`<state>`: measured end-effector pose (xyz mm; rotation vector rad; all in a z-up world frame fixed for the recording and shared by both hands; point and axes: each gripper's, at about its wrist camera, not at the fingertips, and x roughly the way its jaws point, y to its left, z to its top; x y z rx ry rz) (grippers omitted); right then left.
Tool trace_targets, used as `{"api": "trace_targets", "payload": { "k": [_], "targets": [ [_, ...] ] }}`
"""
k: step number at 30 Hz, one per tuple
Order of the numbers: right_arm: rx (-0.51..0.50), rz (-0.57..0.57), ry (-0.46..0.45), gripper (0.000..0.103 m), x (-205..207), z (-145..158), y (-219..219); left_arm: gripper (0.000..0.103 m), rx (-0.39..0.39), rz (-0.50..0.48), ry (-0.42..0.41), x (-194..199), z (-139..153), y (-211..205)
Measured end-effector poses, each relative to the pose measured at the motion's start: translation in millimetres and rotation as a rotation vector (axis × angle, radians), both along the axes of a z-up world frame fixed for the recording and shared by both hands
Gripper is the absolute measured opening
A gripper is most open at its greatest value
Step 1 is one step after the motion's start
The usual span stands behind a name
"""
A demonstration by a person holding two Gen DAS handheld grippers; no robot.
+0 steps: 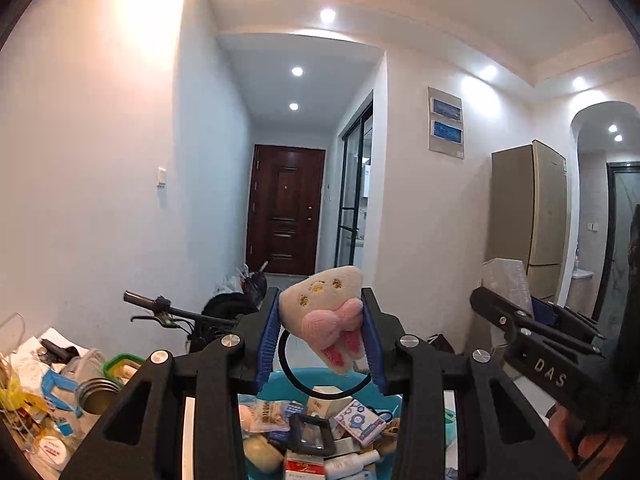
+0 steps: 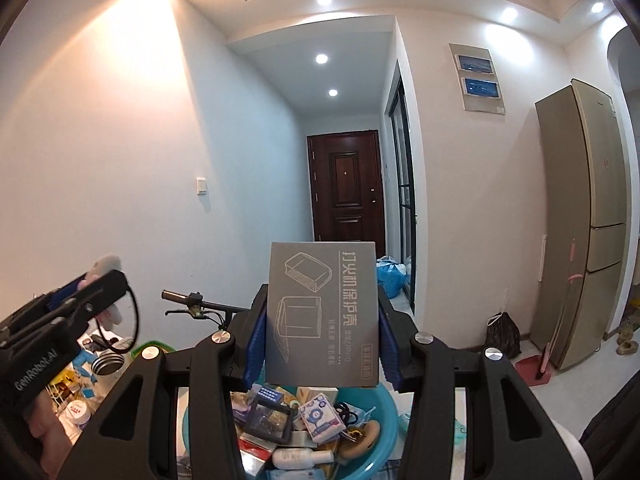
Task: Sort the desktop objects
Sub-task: 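Lift the plush toy with the left tool while the right tool carries the grey box toward the basin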
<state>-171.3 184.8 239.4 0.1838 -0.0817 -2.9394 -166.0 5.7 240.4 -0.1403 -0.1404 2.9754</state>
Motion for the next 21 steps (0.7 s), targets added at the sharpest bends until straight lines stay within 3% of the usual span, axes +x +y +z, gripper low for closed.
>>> {"api": "trace_targets", "payload": {
  "k": [6,21],
  "targets": [
    [0.031,-0.002,0.015,0.046,-1.4,-5.2,-11.1,0.040,-0.011,0.013,-0.046,-14.4,-9.2,4.0],
    [-0.030,-0.012,0.001,0.046,-0.1,-3.8,14.0,0.040,-0.012,0.019,-0.063,-13.7,-13.5,10.2]
  ]
}}
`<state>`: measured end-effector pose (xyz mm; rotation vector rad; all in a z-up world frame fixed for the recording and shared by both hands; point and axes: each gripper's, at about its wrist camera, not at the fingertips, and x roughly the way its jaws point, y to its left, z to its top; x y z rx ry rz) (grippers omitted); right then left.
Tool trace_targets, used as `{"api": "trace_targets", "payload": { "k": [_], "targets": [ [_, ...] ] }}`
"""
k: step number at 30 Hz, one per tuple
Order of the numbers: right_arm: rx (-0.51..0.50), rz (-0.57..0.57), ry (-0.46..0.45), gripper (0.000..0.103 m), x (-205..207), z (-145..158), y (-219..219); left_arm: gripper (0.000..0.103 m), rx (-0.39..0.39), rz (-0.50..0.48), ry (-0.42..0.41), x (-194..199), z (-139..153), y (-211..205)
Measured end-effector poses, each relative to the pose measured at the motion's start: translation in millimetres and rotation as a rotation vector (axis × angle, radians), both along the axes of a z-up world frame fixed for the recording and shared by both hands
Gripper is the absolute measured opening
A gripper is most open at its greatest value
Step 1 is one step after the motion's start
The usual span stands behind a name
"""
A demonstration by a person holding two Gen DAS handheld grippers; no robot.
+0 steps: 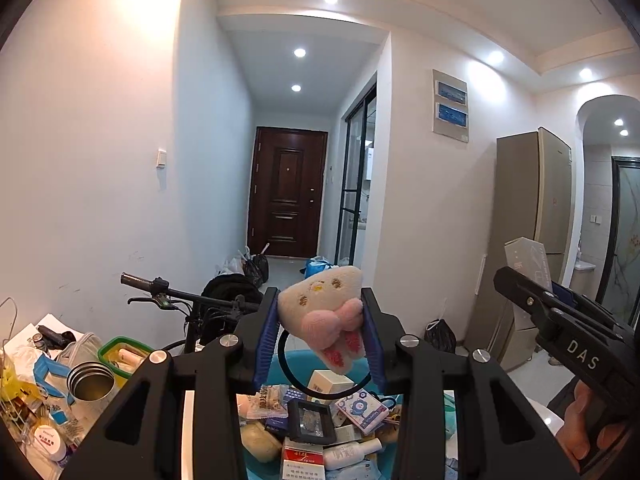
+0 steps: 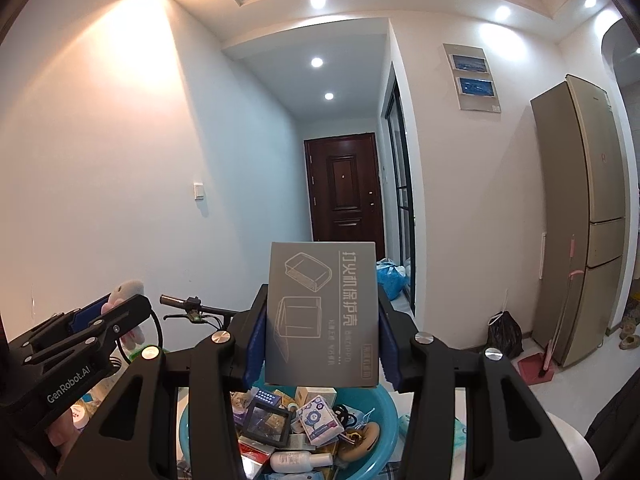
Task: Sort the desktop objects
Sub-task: 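Lift the plush toy with the left tool while the right tool carries the grey box toward the basin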
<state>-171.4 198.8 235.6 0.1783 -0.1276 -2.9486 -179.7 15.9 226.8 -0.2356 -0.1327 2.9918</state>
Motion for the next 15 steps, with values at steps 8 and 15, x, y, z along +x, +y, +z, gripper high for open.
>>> {"api": "trace_targets", "payload": {
  "k": [8,15],
  "targets": [
    [0.001,0.009,-0.035,0.046,-18.6,-10.6,-5.4,0.040,0.006,0.020,-0.024,-17.1,-6.5,-4.5],
    [0.016,0.016,-0.107,0.046,-49.4,-25.4,-9.8,0.040,0.025,0.012,-0.112,-61.7,-28.9,-7.6]
  ]
}}
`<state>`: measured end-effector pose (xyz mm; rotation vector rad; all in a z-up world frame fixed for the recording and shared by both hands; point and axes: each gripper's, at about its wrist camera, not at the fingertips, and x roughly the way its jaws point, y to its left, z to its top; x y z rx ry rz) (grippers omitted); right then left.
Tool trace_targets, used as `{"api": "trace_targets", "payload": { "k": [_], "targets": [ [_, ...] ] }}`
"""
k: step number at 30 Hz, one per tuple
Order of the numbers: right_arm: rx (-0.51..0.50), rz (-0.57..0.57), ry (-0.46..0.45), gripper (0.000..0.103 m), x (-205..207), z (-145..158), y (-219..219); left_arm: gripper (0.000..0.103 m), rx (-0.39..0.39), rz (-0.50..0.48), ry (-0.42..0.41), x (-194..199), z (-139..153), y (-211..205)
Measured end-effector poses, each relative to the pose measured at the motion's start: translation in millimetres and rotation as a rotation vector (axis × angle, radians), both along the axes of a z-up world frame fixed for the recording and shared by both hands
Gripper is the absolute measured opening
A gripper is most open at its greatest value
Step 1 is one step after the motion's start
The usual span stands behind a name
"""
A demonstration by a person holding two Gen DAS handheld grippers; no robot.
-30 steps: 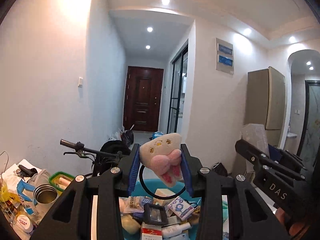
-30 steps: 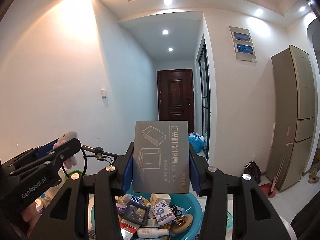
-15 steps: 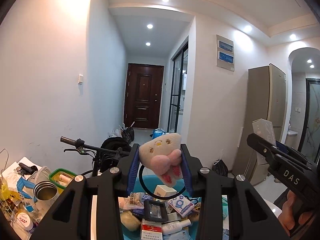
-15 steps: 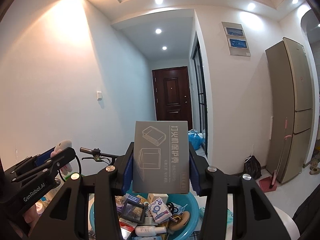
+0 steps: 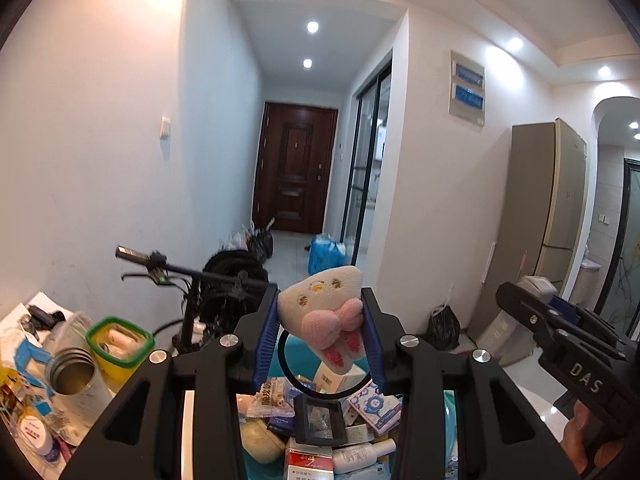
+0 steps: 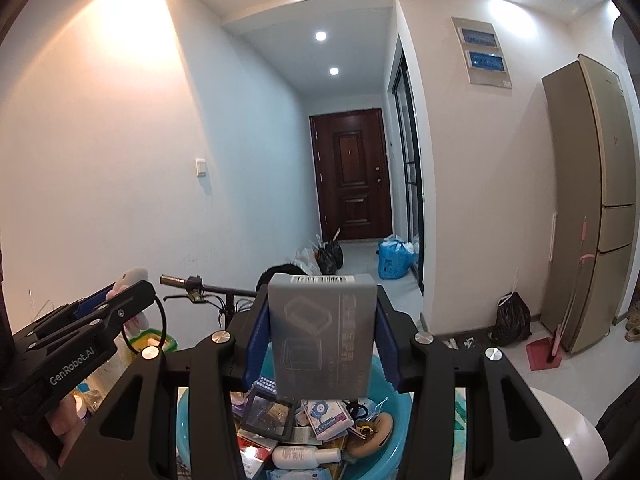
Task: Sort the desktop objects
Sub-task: 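Lift the plush toy with the left tool while the right tool carries the grey box toward the basin, then lower the plush toy into the blue basin while the right tool lowers the grey box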
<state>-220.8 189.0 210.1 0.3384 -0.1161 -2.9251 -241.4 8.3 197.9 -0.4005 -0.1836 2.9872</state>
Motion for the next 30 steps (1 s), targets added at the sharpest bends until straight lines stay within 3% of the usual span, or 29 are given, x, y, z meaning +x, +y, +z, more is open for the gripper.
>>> {"api": "trace_targets", "payload": {
  "k": [23,30],
  "targets": [
    [0.010,-0.006,-0.333,0.046,-94.6,-92.2,5.2,0.040,-0.034,0.056,-0.372,-123.5,-115.0,3.2],
    [0.002,-0.034,-0.380,0.046,-111.9,-109.2,11.2,0.040,-0.025,0.076,-0.419,-132.7,-129.1,-3.9]
  ]
}}
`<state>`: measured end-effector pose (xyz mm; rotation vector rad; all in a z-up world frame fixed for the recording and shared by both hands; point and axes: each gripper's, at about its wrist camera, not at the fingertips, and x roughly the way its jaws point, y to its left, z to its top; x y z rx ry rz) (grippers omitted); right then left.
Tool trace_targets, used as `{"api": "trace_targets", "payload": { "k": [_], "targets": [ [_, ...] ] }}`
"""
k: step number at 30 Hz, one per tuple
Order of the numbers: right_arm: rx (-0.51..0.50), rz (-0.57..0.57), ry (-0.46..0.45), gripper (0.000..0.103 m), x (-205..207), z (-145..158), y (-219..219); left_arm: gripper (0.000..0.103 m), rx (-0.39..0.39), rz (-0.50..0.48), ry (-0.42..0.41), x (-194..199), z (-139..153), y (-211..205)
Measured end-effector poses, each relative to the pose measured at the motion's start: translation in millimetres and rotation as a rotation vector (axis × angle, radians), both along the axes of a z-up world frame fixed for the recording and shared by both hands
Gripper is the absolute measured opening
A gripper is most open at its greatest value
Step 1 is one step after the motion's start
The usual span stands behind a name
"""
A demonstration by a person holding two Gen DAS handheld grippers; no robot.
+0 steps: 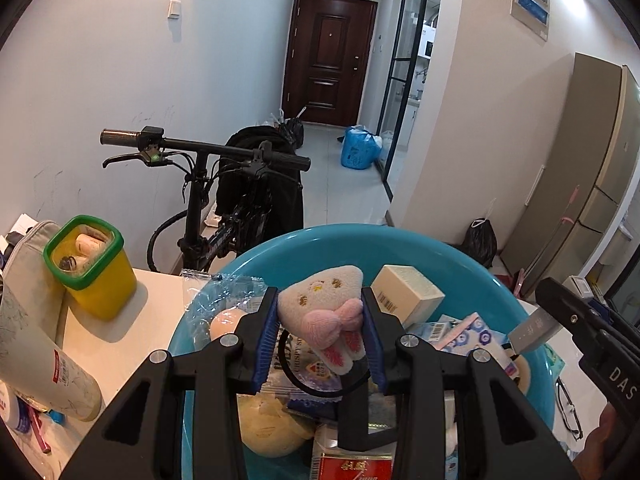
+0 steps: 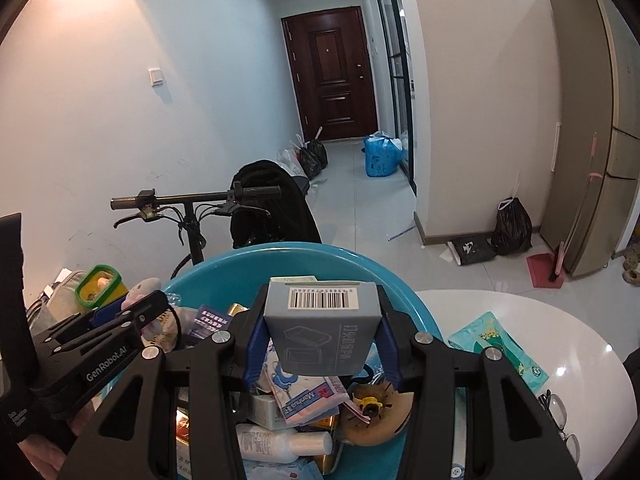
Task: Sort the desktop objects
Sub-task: 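Lower the plush toy into the blue basin while the right tool lowers the grey box, then open the left tool releasing the plush toy while the right tool releases the grey box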
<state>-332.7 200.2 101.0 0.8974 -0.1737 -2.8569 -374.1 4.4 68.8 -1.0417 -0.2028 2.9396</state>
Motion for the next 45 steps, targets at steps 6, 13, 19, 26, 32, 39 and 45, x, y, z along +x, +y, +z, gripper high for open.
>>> {"api": "trace_targets", "payload": {
  "k": [6,13,19,26,32,39,45],
  "targets": [
    [0.047,-0.074,-0.005,0.046,-10.1,-8.8,6.2,0.040,-0.015,0.025,-0.023,-3.5,-4.7,-3.8],
    [0.053,-0.069,-0.040,0.046,-19.3,-17.9,5.3,0.040,-0.013,0.011,-0.073,-11.6,-15.5,-2.7],
    [0.067,-0.055,-0.046,0.046,-19.9,-21.3,1.5,0.057,-0.006,-0.010,-0.070,-10.3,-15.5,0.4],
    [0.052,-0.040,-0.045,0.046,-18.7,-20.7,0.8,0.072,0.000,0.004,-0.054,-7.0,-9.3,0.8],
    [0.004,0.020,-0.019,0.046,-14.6,-17.2,-5.9,0.074,0.012,0.021,-0.021,-0.8,2.1,-4.9],
    [0.022,0.047,-0.057,0.046,-16.6,-29.3,-23.8,0.075,0.026,0.017,-0.013,1.6,6.3,-7.6],
    [0.026,0.049,-0.090,0.046,-18.6,-34.0,-23.0,0.075,0.023,0.016,-0.016,1.4,6.9,-7.9]
  ]
}}
